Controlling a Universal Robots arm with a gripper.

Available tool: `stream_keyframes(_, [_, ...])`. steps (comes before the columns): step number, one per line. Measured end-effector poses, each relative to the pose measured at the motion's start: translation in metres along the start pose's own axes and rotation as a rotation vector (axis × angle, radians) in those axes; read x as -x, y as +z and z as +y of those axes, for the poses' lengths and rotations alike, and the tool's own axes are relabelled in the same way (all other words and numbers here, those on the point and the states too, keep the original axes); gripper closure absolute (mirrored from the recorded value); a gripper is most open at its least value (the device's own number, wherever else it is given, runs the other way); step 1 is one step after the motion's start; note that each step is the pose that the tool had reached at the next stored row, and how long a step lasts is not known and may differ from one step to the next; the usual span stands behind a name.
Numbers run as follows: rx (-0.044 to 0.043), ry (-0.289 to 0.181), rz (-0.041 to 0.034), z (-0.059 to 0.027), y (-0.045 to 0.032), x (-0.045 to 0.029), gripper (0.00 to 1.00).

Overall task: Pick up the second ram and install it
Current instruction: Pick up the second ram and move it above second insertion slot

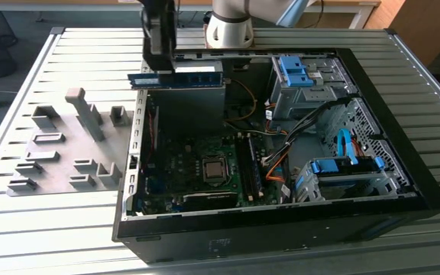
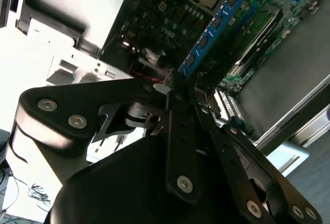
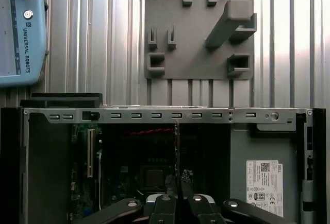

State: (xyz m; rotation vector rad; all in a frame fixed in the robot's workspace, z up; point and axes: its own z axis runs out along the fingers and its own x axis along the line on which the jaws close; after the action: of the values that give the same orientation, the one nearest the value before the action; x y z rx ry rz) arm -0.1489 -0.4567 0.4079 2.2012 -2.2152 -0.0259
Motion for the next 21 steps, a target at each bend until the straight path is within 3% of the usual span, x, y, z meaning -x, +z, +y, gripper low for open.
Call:
stream_keyframes(9, [-0.0001,0.000,-0.0001,-0.0298,-0.0001,0.0002,0.86])
stream_keyframes(21, [0.0000,0.000,-0.0001,-0.0783,0.0001,0.0005,0.86])
